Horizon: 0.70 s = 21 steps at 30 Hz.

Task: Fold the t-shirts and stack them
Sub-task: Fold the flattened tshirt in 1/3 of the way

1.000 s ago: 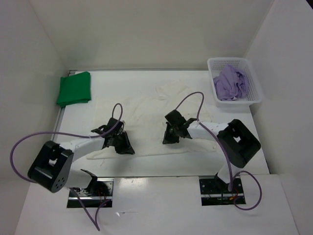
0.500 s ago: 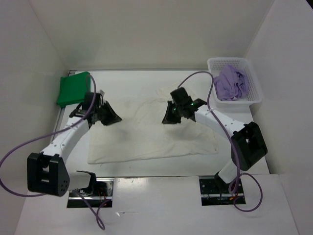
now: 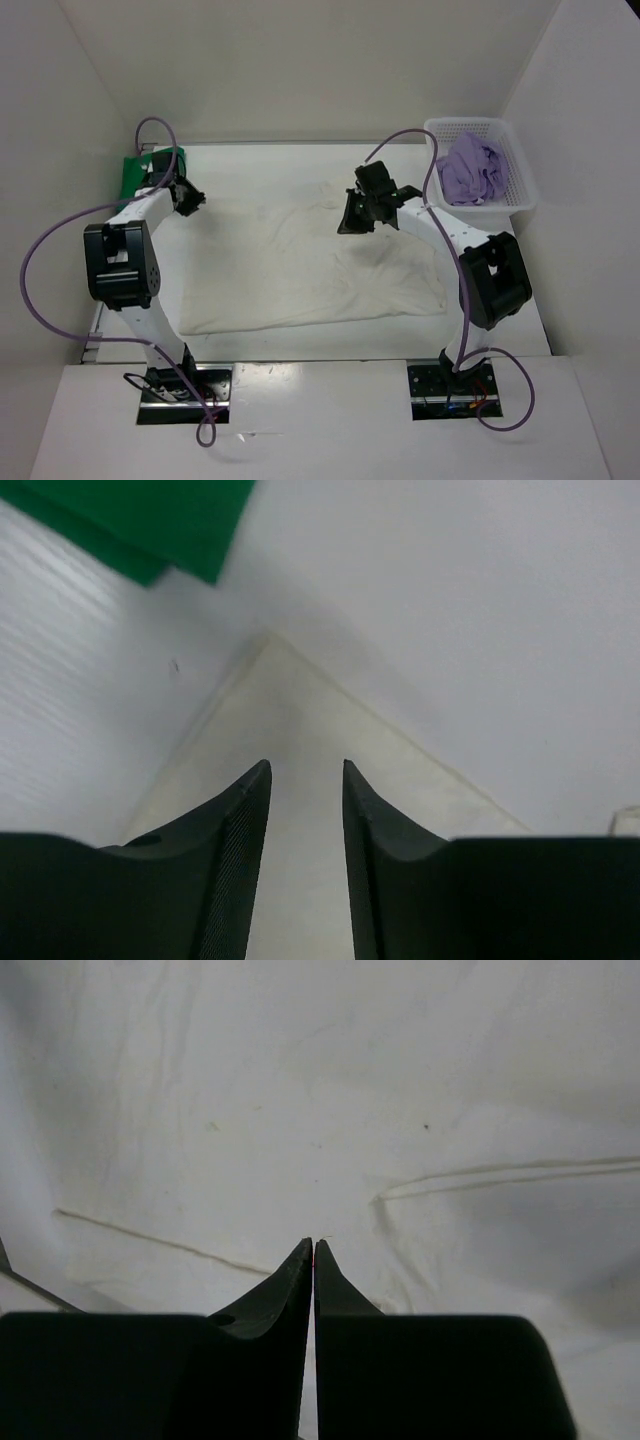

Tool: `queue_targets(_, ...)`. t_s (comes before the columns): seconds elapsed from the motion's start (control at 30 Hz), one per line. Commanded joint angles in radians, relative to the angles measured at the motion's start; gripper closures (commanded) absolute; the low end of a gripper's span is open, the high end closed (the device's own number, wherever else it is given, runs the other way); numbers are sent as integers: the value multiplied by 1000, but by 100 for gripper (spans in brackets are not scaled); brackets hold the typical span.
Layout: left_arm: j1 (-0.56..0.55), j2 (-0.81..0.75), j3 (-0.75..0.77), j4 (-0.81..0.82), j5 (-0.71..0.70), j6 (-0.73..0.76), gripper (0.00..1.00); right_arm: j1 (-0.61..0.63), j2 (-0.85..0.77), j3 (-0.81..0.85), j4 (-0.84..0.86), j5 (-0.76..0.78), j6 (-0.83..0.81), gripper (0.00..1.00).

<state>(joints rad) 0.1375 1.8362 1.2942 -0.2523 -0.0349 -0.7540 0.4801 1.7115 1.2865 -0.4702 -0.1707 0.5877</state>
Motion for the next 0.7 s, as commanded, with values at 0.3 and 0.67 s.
queue_targets(0.3,24,244,241,-22,-169,71,51,-18,49,66,59,-50,-62,90)
queue_targets(0.67,24,299,264,-21,-129,91,58,-27,89,100,59,-69,-71,85)
